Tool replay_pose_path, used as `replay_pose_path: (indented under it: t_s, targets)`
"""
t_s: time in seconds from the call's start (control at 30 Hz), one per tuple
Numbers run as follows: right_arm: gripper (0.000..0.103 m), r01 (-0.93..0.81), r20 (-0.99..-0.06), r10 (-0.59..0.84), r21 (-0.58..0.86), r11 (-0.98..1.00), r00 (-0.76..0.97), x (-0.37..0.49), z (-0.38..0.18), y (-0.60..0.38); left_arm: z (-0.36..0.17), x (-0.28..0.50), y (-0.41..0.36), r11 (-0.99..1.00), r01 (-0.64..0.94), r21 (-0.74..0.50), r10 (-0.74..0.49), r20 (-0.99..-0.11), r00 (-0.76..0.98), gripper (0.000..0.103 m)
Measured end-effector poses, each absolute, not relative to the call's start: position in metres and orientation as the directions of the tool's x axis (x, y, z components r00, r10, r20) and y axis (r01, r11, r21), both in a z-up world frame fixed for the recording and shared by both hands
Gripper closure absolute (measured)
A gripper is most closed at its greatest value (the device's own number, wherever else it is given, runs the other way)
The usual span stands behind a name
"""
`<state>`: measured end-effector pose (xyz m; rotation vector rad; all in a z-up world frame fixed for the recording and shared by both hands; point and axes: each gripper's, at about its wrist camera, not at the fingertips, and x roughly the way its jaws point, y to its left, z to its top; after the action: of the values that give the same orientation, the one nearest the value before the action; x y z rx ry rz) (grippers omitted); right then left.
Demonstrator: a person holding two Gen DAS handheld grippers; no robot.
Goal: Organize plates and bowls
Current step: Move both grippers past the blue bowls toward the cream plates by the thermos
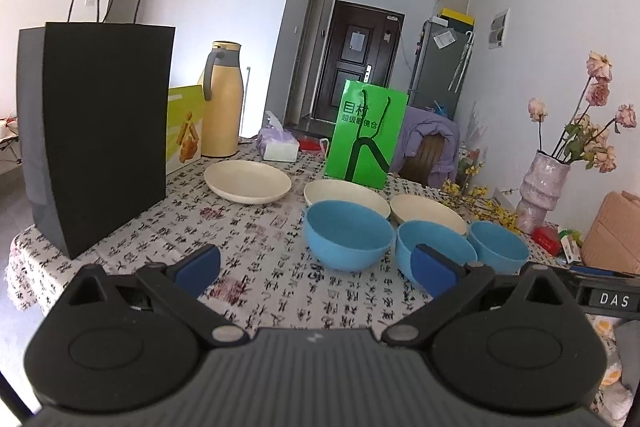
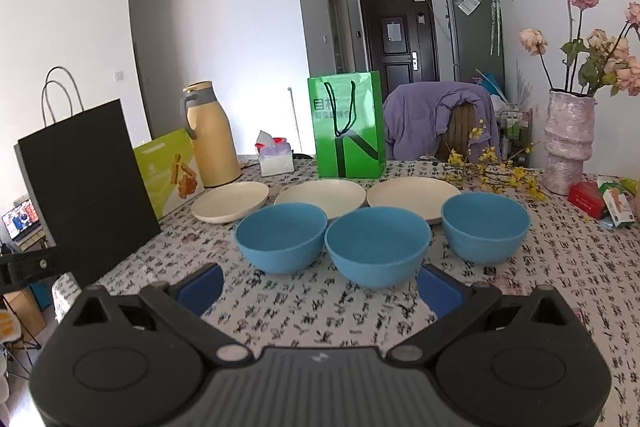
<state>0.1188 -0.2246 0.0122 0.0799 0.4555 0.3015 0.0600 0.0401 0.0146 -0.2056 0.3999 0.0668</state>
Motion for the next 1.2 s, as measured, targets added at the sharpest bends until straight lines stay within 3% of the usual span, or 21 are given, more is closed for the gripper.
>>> replay_pose_path:
  t_s: [0.53, 0.8, 1.2]
  targets:
    - [0.000, -0.309, -0.434, 0.362, 0.189, 0.932, 0.825, 0.213, 0.017, -0.200, 0.018, 0.128, 0.064, 0.971, -0.109, -0.215, 0.021, -0.376, 0.926, 0.000]
    - [0.000, -0.336, -0.443, 0.381, 0.180, 0.925, 0.812, 0.254, 0.015, -0.177, 0.012, 0.165, 0.088, 0.955, -0.137, -0.265, 0.015, -0.415, 0.910, 0.000]
    - [0.000, -0.400, -0.515, 0.427, 0.169, 0.901, 0.743, 0.319, 0.011, -0.135, 0.005, 0.213, 0.116, 0.940, -0.260, -0.220, 0.138, -0.451, 0.882, 0.000]
